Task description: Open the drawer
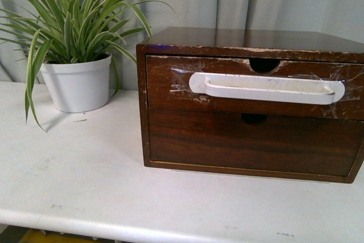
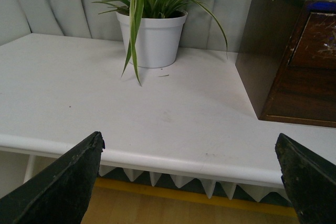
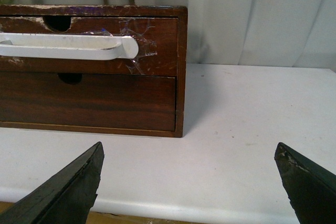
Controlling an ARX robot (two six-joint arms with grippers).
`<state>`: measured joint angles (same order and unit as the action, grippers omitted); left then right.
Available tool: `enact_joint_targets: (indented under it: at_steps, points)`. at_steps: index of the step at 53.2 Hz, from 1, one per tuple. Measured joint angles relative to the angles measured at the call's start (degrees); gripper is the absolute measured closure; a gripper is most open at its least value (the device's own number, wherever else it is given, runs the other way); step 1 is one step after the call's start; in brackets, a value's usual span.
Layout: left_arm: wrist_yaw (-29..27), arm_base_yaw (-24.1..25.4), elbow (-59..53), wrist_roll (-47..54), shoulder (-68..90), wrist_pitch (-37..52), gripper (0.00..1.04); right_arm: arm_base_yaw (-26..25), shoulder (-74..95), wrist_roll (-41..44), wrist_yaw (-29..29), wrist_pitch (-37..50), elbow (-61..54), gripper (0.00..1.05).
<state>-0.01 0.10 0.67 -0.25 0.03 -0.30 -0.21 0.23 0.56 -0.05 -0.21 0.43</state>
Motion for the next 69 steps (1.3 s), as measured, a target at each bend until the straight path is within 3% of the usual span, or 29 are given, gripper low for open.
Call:
enact_joint_targets:
  at_steps: [42, 43, 44, 46, 48, 51, 63, 69]
  points:
    - [-0.09, -0.02, 0.02, 0.00, 0.00, -0.02, 0.06, 0.00, 0.00, 0.00, -0.02, 0.00, 0.00, 0.09]
    - [-3.26, -1.38, 0.37, -0.90, 0.83, -0.94, 0.06, -0.66, 0.70, 0.09, -2.43, -1.42, 0.42, 0.09]
    - [-11.69, -4.00, 1.51, -2.60, 2.73, -4.37, 0.06, -1.57, 1.64, 0.31, -5.86, -3.98, 1.38, 0.09]
    - [-22.21, -8.15, 2.86, -4.68, 6.40, -7.63, 0.06, -3.65, 5.64, 1.09, -13.40, -9.97, 3.80, 0.09]
    - [-26.80, -10.34, 3.41, -6.19, 8.57, -9.49, 0.06, -4.44, 8.31, 1.92, -16.83, -12.17, 4.81, 0.09]
    - [-28.74, -12.59, 4.42, -7.43, 11.39, -11.13, 0.06, -5.31, 11.93, 4.04, -19.91, -14.16, 6.19, 0.09]
    - [-20.33, -16.96, 12.35, 2.58, 27.06, -6.08, 0.06, -8.85, 24.76, 17.94, -26.32, -13.68, 15.80, 0.09]
    - [-11.15, -18.78, 20.26, 15.45, 39.21, -2.14, 0.06, -7.69, 33.73, 25.40, -26.80, -13.18, 22.77, 0.09]
